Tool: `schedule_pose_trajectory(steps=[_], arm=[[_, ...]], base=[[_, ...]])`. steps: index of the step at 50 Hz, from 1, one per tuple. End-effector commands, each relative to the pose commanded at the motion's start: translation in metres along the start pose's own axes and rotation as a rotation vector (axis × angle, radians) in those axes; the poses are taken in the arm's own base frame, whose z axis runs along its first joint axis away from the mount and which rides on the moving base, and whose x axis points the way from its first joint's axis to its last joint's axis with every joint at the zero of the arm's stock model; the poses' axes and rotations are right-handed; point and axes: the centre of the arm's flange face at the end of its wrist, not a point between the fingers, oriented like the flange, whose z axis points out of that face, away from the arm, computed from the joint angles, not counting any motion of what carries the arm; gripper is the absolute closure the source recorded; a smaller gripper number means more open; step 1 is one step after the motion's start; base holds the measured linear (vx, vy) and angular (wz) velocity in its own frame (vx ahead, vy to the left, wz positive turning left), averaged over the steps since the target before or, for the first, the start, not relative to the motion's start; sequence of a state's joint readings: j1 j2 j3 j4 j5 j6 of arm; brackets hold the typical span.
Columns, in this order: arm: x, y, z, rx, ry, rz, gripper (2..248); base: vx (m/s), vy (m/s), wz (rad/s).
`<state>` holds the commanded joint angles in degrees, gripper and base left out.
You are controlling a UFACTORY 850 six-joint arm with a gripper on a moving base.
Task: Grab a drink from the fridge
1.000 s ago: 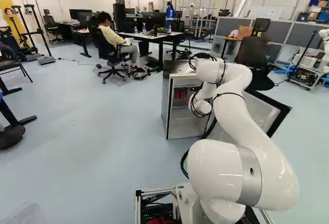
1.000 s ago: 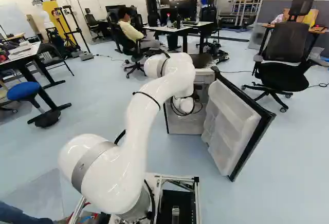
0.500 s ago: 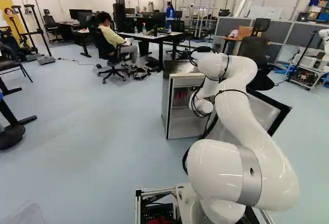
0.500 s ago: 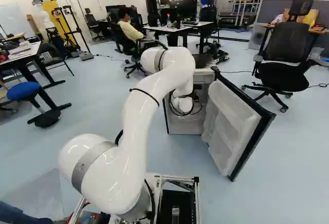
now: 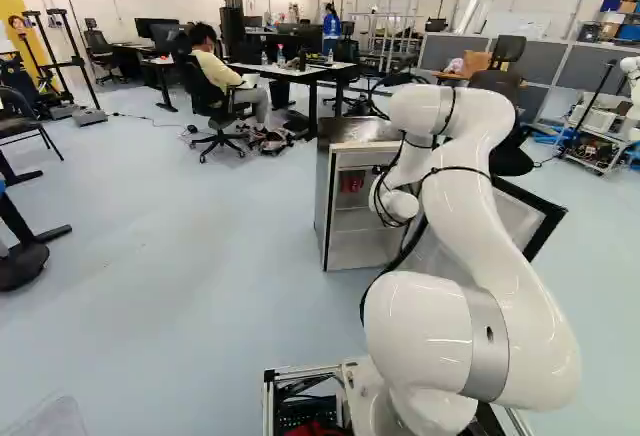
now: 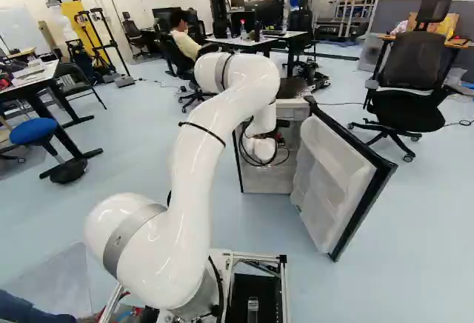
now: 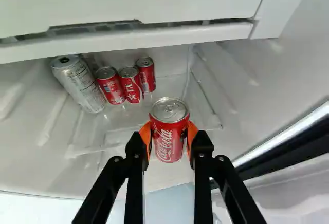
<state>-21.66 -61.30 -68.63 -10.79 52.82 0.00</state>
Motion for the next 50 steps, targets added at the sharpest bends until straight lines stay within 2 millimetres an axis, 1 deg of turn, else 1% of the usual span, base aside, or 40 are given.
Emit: schedule_pose_trajectory(steps=[27, 50], arm=[[0.016, -0.011, -0.065, 0.007, -0.029, 0.002, 158], [0.026, -0.021, -0.125, 0.014, -0.047, 0.002, 158]], base=[[0.000, 0.000, 0.000], [0.000, 0.000, 0.000]])
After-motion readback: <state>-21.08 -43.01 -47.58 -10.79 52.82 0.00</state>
